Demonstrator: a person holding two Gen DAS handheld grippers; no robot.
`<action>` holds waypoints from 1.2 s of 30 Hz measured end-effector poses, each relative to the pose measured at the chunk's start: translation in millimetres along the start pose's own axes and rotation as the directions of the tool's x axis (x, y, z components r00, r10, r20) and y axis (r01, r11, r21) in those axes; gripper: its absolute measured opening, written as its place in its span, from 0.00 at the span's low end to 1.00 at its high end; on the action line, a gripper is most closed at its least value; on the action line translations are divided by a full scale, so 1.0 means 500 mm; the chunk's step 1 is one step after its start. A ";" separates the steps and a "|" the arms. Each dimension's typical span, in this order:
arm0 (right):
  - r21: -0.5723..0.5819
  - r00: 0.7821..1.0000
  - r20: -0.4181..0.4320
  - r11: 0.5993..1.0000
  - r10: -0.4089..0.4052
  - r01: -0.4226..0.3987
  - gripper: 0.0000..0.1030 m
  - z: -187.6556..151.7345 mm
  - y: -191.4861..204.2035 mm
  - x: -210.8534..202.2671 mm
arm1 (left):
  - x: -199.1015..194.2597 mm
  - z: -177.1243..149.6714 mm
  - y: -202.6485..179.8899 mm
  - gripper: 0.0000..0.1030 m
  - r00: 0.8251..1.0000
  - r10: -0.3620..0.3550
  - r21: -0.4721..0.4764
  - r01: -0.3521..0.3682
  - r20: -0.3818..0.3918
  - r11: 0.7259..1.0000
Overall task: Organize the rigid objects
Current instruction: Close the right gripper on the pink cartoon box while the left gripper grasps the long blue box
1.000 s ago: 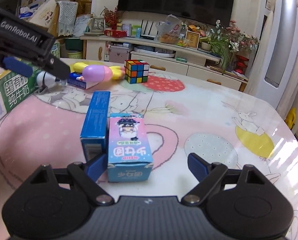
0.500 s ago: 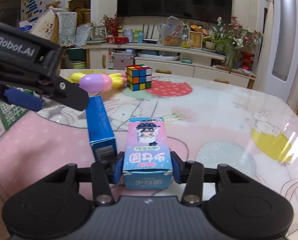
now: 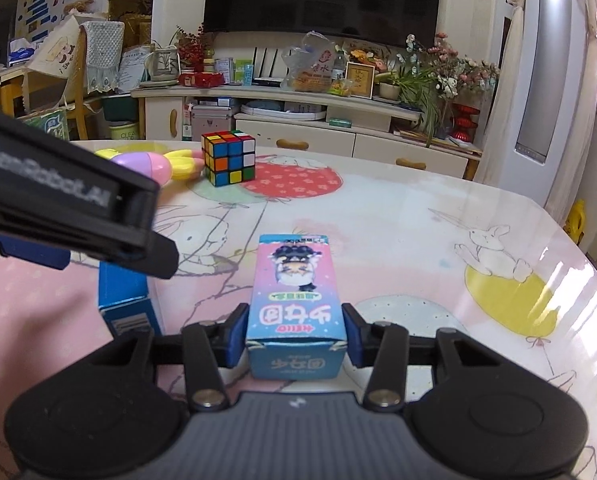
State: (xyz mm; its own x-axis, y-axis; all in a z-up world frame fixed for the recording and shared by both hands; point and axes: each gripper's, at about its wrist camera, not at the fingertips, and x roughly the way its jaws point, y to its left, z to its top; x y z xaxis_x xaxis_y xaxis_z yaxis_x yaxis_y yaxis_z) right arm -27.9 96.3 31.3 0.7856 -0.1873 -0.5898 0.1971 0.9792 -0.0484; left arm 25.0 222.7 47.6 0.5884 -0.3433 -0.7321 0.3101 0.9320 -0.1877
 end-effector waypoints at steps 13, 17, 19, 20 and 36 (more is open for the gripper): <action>0.067 0.999 -0.024 0.997 0.040 -0.038 0.56 0.007 -0.016 0.010 | 0.042 -0.001 0.000 0.94 0.998 0.053 -0.005 -0.053 -0.024 0.999; 0.084 0.999 -0.031 0.996 0.042 -0.039 0.56 0.009 -0.022 0.014 | 0.044 -0.001 0.004 0.69 0.997 0.063 -0.005 -0.064 -0.043 0.998; 0.091 0.998 -0.038 0.995 0.045 -0.042 0.56 0.009 -0.024 0.018 | 0.043 -0.004 0.004 0.57 0.996 0.077 0.009 -0.077 -0.042 0.997; 0.094 0.998 -0.040 0.995 0.047 -0.043 0.56 0.009 -0.024 0.020 | 0.041 -0.005 0.004 0.54 0.996 0.079 0.014 -0.079 -0.044 0.997; 0.076 0.999 -0.039 0.997 0.024 -0.021 0.46 0.019 -0.011 0.037 | 0.014 -0.005 0.027 0.28 0.996 0.080 0.044 -0.079 -0.037 0.996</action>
State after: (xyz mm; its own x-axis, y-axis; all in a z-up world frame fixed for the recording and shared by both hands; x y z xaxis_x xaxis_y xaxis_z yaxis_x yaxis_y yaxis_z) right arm -8.9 86.6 28.3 0.7668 -0.1608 -0.6214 0.2248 0.9741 0.0252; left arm 31.3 233.2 38.5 0.5833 -0.2628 -0.7686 0.2956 0.9500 -0.1005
